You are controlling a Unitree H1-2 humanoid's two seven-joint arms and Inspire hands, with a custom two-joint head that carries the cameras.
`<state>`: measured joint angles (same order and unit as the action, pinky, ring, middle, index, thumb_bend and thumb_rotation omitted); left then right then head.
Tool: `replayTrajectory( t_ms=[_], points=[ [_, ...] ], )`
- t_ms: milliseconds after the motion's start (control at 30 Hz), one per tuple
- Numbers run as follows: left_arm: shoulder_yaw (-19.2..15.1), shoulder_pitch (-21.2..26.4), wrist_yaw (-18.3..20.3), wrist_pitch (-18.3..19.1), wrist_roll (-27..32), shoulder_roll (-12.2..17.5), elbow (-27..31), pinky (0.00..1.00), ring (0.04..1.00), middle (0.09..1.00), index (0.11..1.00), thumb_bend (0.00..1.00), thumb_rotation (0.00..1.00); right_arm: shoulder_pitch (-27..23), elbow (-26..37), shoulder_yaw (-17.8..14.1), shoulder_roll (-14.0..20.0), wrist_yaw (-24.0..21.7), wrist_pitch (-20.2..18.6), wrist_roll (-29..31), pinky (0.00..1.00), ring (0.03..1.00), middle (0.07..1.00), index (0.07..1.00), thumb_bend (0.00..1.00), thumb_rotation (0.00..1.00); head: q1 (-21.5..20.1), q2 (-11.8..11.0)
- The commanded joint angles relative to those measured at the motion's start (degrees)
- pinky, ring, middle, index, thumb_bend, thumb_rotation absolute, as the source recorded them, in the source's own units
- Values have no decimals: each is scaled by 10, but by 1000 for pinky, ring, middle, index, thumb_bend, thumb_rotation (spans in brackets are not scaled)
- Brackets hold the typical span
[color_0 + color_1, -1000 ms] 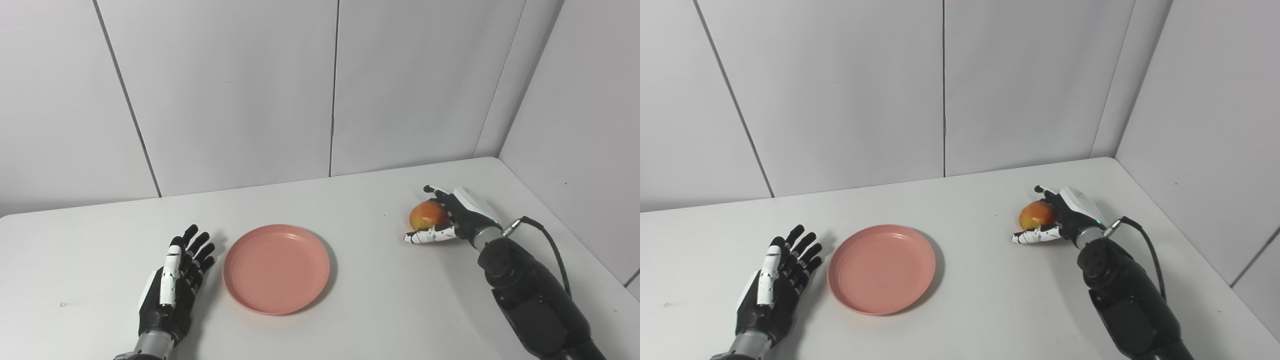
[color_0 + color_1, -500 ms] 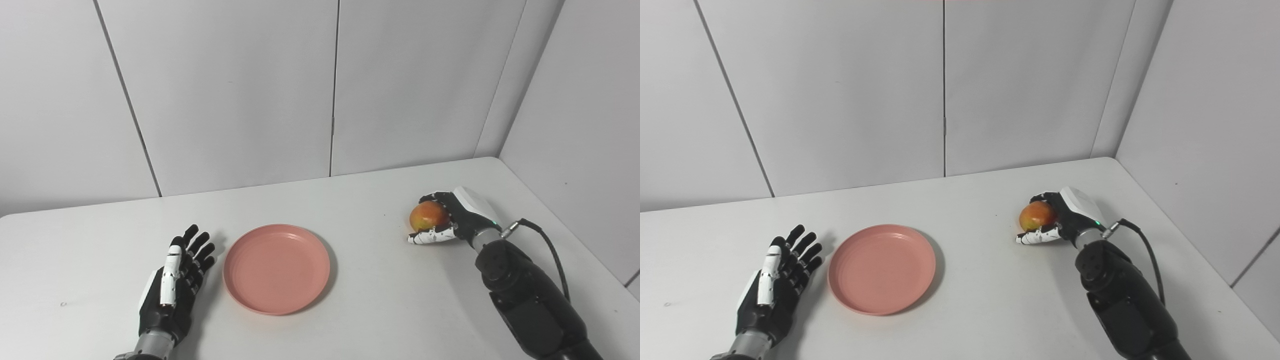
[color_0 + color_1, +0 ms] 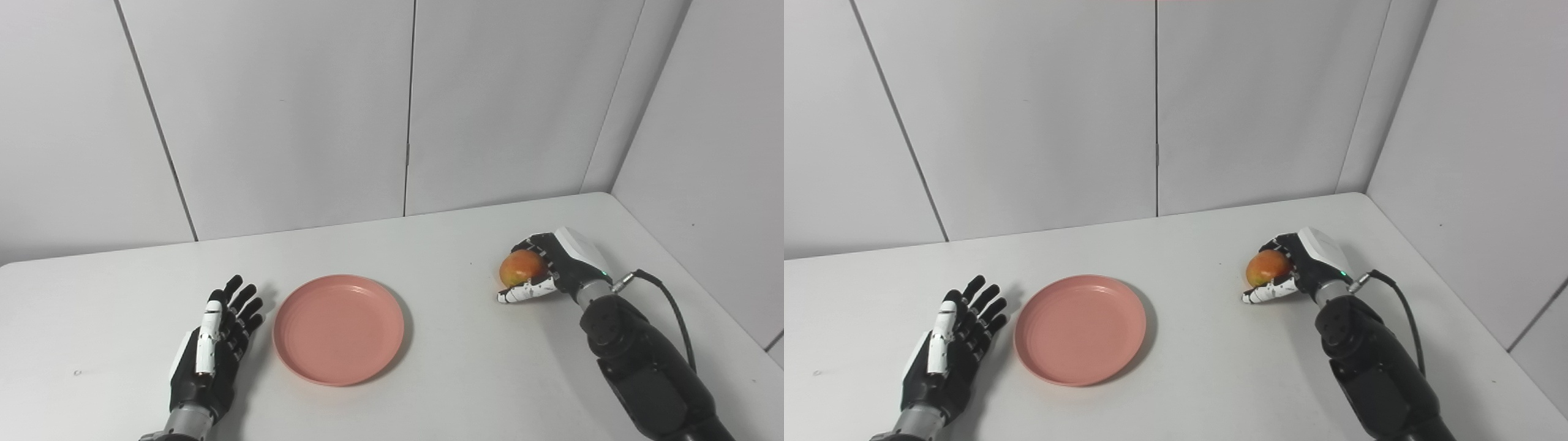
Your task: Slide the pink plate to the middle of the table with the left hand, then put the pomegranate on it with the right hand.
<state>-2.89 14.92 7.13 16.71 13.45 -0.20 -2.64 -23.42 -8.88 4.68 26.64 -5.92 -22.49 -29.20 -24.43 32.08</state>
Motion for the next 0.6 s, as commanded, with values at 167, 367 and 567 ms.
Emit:
replayTrajectory(
  t_ms=[167,367,567],
  points=[
    [1,-5,-5,11,-1,-1,1,960,932,939,930,435,1000,-11,48,-17,1,15,16,13,481,525,563,590,505,145,2,0],
    [1,-6,-7,13,-2,-3,4,954,928,936,926,435,1000,-12,82,-20,-2,11,14,14,492,532,567,595,502,115,7,0],
    [3,-6,-7,9,-4,-5,3,957,931,938,927,435,1000,-15,118,-12,-4,3,16,9,481,527,560,587,500,101,14,-1]
  ],
)
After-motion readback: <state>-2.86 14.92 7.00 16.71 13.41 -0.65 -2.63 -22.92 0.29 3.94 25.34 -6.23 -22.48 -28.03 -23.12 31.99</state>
